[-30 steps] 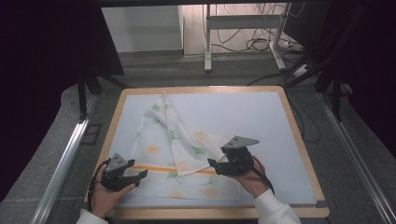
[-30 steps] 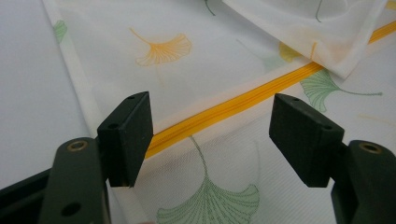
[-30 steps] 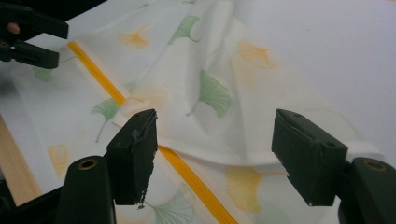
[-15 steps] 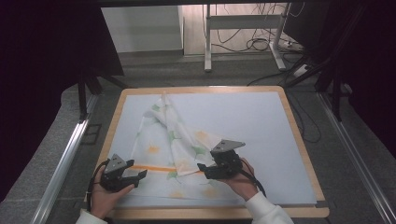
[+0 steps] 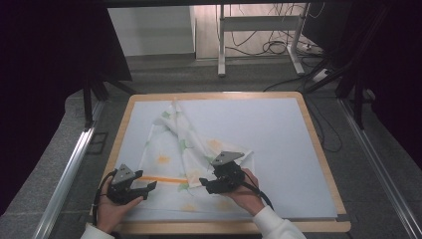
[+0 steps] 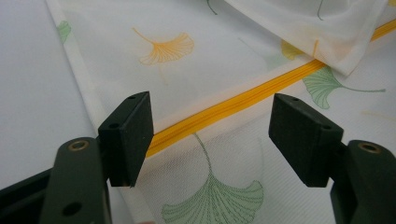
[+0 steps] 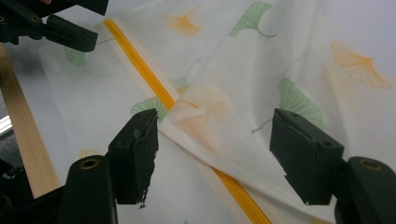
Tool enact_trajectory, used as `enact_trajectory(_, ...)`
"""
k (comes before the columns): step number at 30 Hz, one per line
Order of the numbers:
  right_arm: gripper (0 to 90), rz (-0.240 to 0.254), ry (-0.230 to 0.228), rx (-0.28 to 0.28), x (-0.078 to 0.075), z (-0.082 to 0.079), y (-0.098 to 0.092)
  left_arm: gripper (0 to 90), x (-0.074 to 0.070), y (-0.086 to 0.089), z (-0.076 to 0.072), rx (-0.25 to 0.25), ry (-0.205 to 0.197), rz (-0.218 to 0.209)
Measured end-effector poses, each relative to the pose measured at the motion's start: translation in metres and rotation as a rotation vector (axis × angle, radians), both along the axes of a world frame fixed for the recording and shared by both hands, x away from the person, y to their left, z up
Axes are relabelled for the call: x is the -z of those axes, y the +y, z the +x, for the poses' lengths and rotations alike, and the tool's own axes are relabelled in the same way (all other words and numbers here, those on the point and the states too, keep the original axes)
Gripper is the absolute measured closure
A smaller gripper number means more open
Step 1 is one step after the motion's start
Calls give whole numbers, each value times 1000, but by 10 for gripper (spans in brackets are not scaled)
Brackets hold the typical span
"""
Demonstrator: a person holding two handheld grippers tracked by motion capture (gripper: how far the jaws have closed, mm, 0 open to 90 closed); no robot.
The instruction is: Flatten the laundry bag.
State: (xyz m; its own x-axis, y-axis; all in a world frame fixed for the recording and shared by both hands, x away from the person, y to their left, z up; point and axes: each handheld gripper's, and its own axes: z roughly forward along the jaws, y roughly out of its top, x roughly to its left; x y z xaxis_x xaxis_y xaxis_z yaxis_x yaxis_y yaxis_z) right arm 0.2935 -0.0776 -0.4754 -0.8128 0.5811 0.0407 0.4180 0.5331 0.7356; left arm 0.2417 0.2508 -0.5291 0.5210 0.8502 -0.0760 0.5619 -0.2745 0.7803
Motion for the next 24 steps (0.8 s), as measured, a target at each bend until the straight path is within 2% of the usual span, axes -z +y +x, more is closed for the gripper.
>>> enact_trajectory(4, 321, -17, -3, -10, 3, 0, 6, 303, 0, 0, 0, -4, -3, 0)
enact_trajectory(13, 322, -36, 25, -46, 14, 2, 26, 301, 0, 1, -1, -2, -4, 10)
enact_trajectory(24, 323, -54, 48, -60, 25, 8, 41, 302, 0, 1, -1, -3, -4, 9)
